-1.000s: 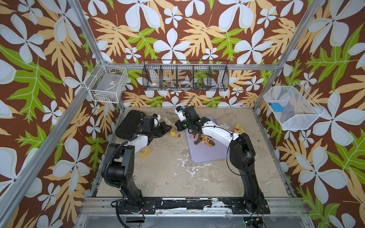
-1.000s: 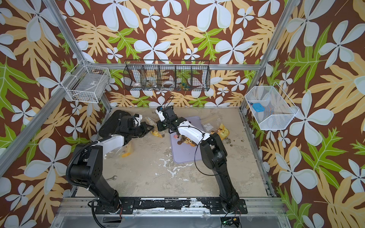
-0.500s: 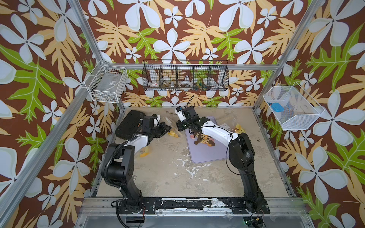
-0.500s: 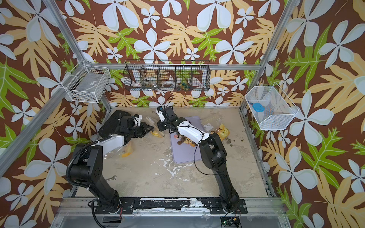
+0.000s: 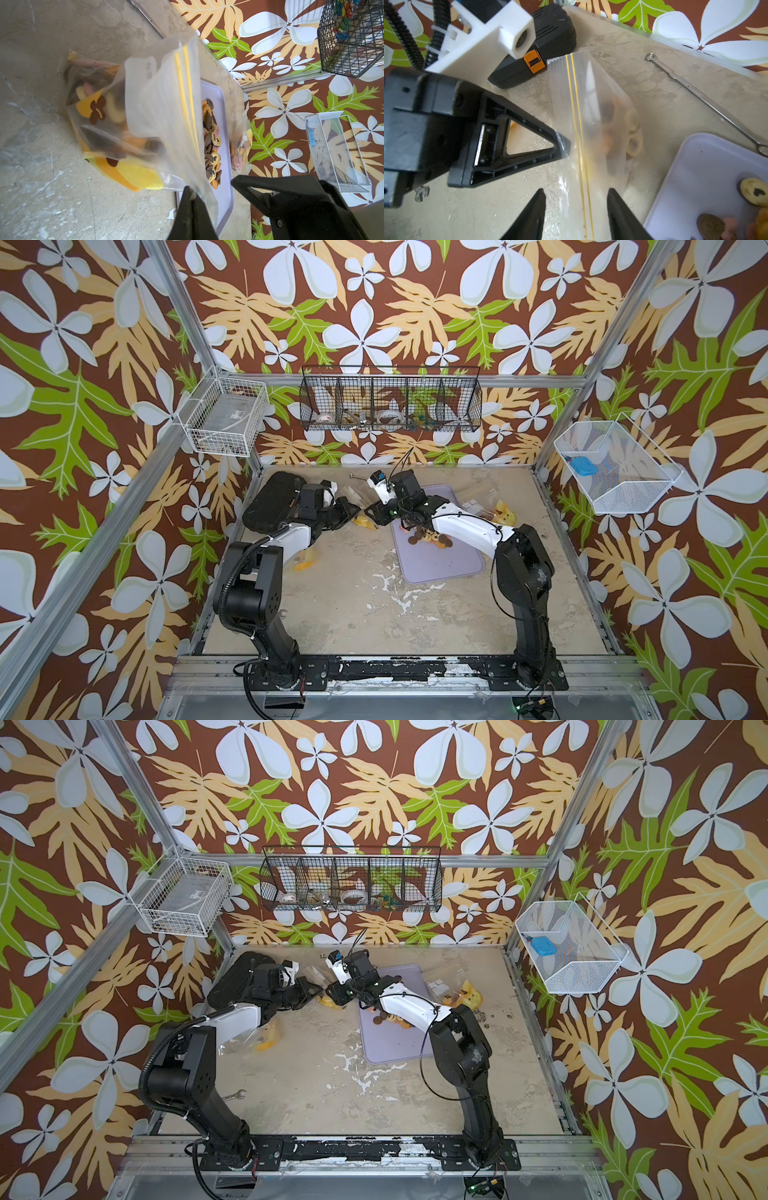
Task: Pour cookies out of the ziploc bag
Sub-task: Open the ziploc bag at the center of the board.
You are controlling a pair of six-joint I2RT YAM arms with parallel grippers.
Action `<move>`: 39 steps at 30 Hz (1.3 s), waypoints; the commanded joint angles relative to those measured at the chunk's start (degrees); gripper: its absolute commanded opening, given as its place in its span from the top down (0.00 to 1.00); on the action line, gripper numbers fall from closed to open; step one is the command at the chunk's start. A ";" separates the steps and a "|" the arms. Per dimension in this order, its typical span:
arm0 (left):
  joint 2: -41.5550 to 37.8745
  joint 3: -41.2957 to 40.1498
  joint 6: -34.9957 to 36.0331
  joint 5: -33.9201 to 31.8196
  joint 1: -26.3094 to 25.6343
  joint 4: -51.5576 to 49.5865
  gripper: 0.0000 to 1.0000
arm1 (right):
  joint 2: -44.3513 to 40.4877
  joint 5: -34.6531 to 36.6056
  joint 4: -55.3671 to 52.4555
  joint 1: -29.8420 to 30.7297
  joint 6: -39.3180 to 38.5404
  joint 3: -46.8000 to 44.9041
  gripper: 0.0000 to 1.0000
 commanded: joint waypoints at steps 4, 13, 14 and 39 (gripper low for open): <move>-0.13 0.27 0.02 0.21 0.01 0.00 1.00 | 3.22 7.56 -2.80 1.83 -3.42 5.26 0.56; -0.30 0.21 0.07 0.22 0.09 0.00 1.00 | 7.10 11.99 -5.57 1.80 -3.13 9.89 0.68; -0.25 0.14 0.02 0.38 0.06 -0.02 1.00 | 7.10 12.39 -5.58 1.78 -3.13 9.90 0.69; -0.13 0.16 -0.15 0.48 0.05 0.11 1.00 | 8.81 6.00 -3.13 1.82 -2.08 11.84 0.75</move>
